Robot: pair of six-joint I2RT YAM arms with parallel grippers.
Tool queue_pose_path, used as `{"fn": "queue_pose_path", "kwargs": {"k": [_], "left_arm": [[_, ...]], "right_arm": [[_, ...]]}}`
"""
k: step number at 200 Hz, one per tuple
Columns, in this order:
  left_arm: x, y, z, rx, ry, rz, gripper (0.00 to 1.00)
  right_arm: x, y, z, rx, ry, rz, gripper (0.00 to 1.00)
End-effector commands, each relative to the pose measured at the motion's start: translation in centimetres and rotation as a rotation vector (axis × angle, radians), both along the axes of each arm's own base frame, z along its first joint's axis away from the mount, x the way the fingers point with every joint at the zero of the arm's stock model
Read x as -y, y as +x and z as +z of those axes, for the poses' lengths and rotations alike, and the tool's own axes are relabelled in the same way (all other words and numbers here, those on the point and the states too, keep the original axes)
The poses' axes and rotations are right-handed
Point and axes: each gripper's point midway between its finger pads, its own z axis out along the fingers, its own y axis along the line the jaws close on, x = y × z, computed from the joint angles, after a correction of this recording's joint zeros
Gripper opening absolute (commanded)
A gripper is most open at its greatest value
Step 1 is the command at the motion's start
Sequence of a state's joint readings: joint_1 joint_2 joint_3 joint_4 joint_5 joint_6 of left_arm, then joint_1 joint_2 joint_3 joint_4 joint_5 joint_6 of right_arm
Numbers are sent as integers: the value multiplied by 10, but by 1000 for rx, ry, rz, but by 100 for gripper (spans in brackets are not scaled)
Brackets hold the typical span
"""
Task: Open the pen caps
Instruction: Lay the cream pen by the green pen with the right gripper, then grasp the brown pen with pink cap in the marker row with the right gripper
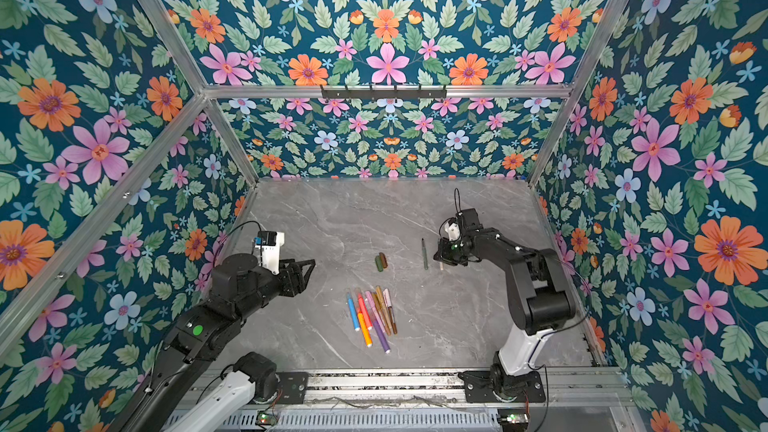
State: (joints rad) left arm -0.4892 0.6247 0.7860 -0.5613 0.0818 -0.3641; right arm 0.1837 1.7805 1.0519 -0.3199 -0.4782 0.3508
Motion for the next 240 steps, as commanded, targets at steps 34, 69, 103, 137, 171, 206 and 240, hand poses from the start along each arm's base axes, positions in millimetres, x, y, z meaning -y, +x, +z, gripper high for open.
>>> {"fn": "queue_pose_path", "kwargs": {"k": [34,69,103,137,171,206,240], "left_arm": [[0,3,0,4,18,2,67],[0,5,-2,0,26,0,67],[1,6,-5,-10,29,-2,67],[2,7,-4,-8,27,-5,67],[2,7,-5,-9,26,-5,67],[3,7,-5,-9,25,-6,67],[2,6,-4,-7,23,-5,67]], "right_arm": [[-6,24,-15,-12,-7,39,0],[-7,26,-26,-36,-12,44,0],[-6,24,-28,-29,-13,34,0],[-5,21,-28,-23,-12,34,9],[-4,19,-26,-16,-11,33,16],[-5,19,-19,-3,-2,34,36],[-6,21,-8,14,3,38,40]]}}
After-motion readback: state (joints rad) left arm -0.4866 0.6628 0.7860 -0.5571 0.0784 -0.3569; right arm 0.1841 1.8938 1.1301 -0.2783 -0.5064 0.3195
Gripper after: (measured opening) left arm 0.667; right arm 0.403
